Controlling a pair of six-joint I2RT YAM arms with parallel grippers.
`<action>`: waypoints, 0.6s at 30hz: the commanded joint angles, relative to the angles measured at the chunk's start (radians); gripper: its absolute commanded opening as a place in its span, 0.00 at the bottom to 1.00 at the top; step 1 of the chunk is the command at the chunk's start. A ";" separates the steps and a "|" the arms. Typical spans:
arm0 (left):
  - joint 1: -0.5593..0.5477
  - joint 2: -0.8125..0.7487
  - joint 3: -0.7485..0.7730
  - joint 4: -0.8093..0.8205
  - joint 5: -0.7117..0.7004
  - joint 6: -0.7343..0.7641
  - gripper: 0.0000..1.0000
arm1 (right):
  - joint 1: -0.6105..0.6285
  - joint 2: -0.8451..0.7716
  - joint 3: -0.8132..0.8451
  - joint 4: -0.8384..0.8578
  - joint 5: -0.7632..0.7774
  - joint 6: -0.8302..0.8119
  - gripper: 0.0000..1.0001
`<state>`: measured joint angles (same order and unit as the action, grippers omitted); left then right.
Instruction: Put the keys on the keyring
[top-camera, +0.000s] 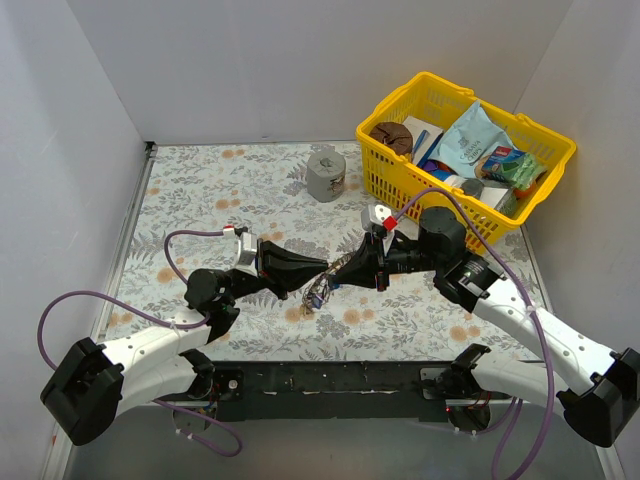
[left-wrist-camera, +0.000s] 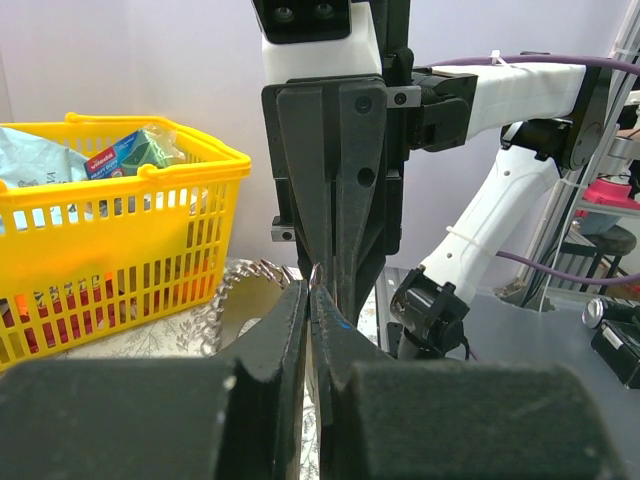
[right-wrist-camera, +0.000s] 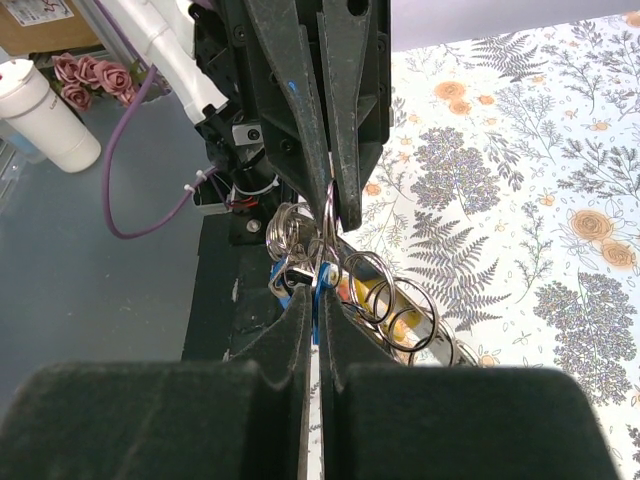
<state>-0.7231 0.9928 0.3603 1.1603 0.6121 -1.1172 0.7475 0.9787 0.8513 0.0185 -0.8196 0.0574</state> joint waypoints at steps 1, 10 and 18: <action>-0.004 -0.022 0.046 0.061 -0.012 -0.009 0.00 | 0.003 0.002 -0.023 0.038 -0.018 0.009 0.01; -0.004 -0.025 0.052 0.070 -0.009 -0.018 0.00 | 0.003 0.009 -0.035 0.041 -0.029 0.010 0.01; -0.004 -0.025 0.060 0.075 -0.003 -0.023 0.00 | 0.001 0.018 -0.046 0.044 -0.036 0.010 0.01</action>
<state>-0.7235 0.9928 0.3603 1.1599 0.6262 -1.1343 0.7475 0.9867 0.8196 0.0513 -0.8410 0.0578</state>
